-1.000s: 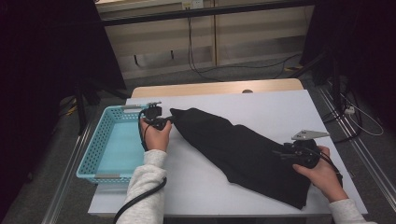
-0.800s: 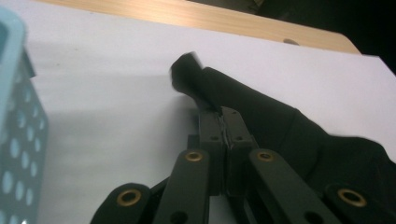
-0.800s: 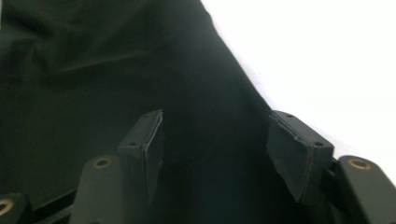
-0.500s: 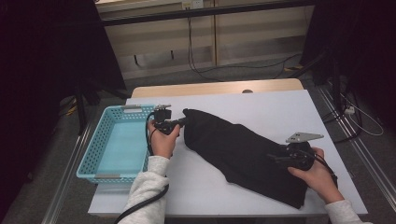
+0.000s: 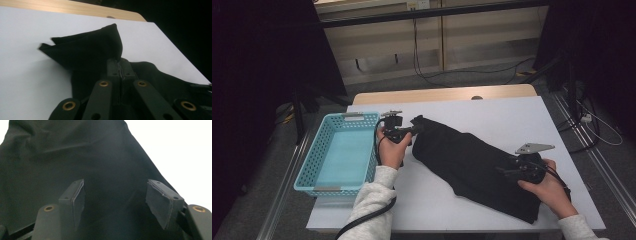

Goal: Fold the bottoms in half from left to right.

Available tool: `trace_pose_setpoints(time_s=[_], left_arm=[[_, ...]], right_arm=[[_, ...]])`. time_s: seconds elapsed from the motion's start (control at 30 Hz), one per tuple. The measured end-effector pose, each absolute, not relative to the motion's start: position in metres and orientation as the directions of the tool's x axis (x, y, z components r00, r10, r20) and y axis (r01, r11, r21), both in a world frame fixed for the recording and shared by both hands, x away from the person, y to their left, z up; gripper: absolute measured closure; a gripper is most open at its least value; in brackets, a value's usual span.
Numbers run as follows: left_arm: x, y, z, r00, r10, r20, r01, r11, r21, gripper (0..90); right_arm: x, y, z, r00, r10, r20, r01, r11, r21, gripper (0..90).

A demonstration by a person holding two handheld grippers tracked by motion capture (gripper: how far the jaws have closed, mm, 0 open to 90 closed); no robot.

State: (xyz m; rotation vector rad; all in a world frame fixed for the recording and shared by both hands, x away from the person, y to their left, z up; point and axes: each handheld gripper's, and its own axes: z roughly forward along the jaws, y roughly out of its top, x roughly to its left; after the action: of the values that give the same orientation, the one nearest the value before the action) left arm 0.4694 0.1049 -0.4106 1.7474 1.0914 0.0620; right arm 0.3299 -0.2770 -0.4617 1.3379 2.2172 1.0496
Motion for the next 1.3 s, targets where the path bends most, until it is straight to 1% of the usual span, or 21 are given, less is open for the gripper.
trace_pose_setpoints(time_s=[0.23,0.4,0.47,0.53,0.7,0.8,0.97,1.07,1.13,1.2,1.3], left_arm=[[0.456,0.082,-0.415,0.683,0.619,-0.388,0.595,-0.165,0.786,89.3],[0.447,0.074,-0.421,0.721,0.57,-0.393,0.583,-0.194,0.789,89.3],[0.444,0.071,-0.425,0.729,0.556,-0.399,0.585,-0.204,0.785,89.3],[0.442,0.069,-0.428,0.732,0.56,-0.389,0.588,-0.23,0.776,89.2],[0.439,0.067,-0.434,0.733,0.564,-0.38,0.589,-0.249,0.768,89.3],[0.44,0.069,-0.435,0.732,0.566,-0.379,0.591,-0.251,0.767,89.2],[0.443,0.072,-0.429,0.731,0.56,-0.39,0.582,-0.212,0.785,89.3],[0.441,0.069,-0.419,0.754,0.532,-0.386,0.556,-0.201,0.807,89.3],[0.437,0.062,-0.413,0.778,0.495,-0.387,0.537,-0.204,0.819,89.3],[0.429,0.053,-0.409,0.811,0.457,-0.366,0.508,-0.237,0.828,89.3],[0.419,0.038,-0.414,0.841,0.406,-0.358,0.493,-0.302,0.816,89.2]], right_arm=[[0.33,-0.275,-0.463,-0.499,0.863,0.08,0.61,0.284,0.74,31.2],[0.33,-0.275,-0.465,-0.5,0.863,0.075,0.613,0.291,0.735,30.6],[0.33,-0.275,-0.465,-0.498,0.864,0.074,0.614,0.292,0.733,30.5],[0.33,-0.275,-0.465,-0.497,0.865,0.072,0.615,0.292,0.732,30.4],[0.33,-0.274,-0.466,-0.496,0.866,0.068,0.613,0.294,0.733,29.7],[0.33,-0.274,-0.466,-0.5,0.863,0.066,0.611,0.298,0.734,29.6],[0.33,-0.274,-0.466,-0.501,0.863,0.066,0.61,0.298,0.734,29.2],[0.33,-0.273,-0.466,-0.501,0.863,0.063,0.61,0.301,0.733,29.1],[0.33,-0.273,-0.467,-0.502,0.863,0.06,0.607,0.303,0.734,29.1],[0.33,-0.273,-0.467,-0.505,0.861,0.059,0.605,0.304,0.736,29.1],[0.33,-0.274,-0.467,-0.505,0.861,0.06,0.604,0.303,0.737,29.1]])
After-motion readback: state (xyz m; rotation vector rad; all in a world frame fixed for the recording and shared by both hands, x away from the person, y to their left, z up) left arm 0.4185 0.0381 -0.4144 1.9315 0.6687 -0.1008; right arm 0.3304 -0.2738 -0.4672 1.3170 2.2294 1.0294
